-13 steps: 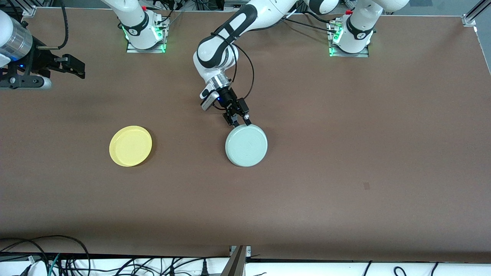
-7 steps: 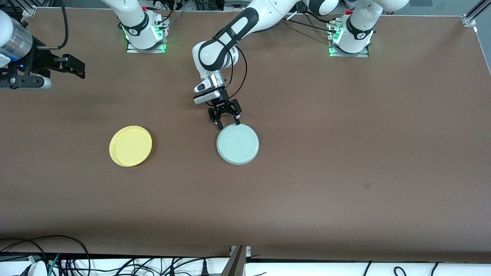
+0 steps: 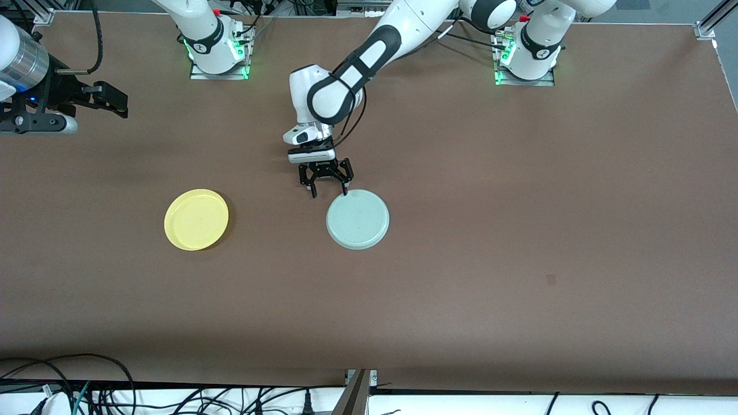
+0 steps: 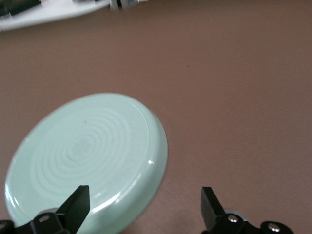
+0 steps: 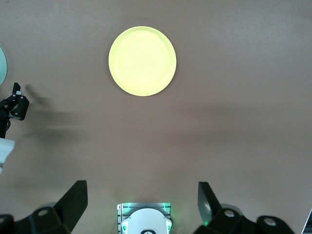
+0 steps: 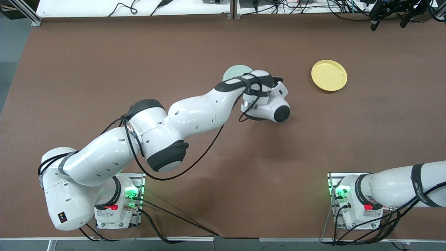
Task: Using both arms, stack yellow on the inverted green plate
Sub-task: 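Retract the left gripper while the right gripper reaches the yellow plate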
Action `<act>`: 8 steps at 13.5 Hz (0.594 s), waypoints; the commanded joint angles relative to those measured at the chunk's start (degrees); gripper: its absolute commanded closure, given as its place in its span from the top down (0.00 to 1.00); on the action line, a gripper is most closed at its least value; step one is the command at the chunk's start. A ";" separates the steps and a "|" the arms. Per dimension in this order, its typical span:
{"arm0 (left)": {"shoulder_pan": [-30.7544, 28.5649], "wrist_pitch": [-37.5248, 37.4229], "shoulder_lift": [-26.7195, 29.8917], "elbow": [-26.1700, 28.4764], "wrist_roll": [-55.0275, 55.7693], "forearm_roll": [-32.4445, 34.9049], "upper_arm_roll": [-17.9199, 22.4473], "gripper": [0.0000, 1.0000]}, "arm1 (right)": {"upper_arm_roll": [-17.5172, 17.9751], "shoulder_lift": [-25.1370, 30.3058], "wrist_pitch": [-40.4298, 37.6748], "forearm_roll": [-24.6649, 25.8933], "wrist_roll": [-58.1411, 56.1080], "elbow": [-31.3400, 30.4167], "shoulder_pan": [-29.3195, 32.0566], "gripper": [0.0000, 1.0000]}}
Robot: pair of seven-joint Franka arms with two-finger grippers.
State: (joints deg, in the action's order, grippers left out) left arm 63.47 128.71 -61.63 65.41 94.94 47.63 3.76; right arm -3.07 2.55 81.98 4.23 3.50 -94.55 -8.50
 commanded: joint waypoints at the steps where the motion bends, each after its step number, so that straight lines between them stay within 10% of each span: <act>1: -2.64 4.17 1.68 -2.03 -0.36 -14.35 -0.24 1.00 | -0.09 0.00 -0.94 -0.02 0.37 0.68 -0.02 1.00; 8: -10.02 3.66 8.97 -4.15 -9.33 -42.58 -0.50 1.00 | -0.09 0.00 -0.94 -0.02 0.02 0.68 0.15 1.00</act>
State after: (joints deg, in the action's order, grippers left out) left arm 55.53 132.84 -55.56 60.08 87.48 11.00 3.91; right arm -3.09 2.55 81.96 4.23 3.50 -94.55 -8.49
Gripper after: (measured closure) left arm 0.000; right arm 0.000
